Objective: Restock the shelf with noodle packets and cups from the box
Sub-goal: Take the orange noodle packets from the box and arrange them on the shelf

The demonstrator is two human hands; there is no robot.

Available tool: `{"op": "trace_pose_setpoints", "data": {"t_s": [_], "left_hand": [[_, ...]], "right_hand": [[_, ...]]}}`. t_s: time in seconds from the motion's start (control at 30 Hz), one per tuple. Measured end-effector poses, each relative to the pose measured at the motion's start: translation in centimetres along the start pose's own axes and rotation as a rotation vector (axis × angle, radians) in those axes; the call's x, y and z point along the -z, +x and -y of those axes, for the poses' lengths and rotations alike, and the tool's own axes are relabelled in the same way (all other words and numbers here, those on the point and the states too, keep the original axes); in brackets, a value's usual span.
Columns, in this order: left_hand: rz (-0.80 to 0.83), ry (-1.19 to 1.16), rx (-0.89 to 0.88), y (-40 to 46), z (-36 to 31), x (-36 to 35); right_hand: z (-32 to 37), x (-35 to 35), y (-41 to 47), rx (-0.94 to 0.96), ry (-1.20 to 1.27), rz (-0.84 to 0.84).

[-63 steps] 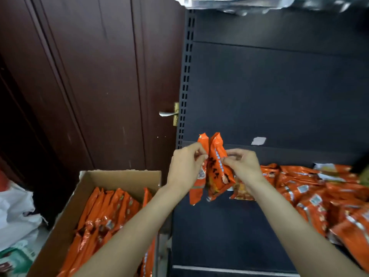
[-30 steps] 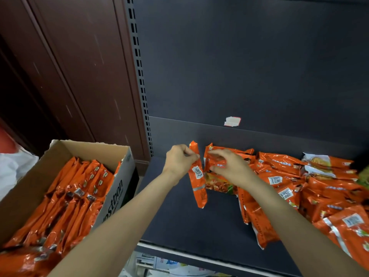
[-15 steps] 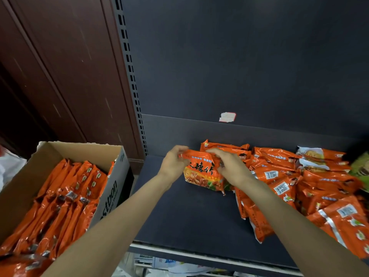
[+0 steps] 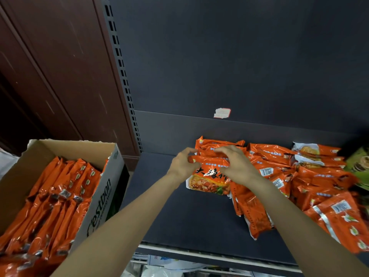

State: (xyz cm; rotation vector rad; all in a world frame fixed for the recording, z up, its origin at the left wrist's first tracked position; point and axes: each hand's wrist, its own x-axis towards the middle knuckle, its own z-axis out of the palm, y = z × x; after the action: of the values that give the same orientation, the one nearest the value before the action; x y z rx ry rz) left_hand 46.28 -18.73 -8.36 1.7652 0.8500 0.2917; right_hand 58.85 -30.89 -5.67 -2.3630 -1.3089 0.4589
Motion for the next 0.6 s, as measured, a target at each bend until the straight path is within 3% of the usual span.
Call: {"op": "trace_pose_setpoints", "data": {"t_s": [0.13, 0.4, 0.6], "left_hand": [[-0.049, 0.058, -0.039, -0.8, -0.1, 1.2], [-0.4, 0.301, -0.251, -6.1, 3.6, 11.5], [-0.474, 0.455, -0.136, -8.9, 10.5, 23.4]], "right_hand": [[2.1, -0.9, -0.1, 0.081, 0.018, -0.093], [11.6, -6.1, 0.6, 0.198, 0.203, -0.093], [22.2, -12.6, 2.3, 0.27, 0.259, -0.041]]}}
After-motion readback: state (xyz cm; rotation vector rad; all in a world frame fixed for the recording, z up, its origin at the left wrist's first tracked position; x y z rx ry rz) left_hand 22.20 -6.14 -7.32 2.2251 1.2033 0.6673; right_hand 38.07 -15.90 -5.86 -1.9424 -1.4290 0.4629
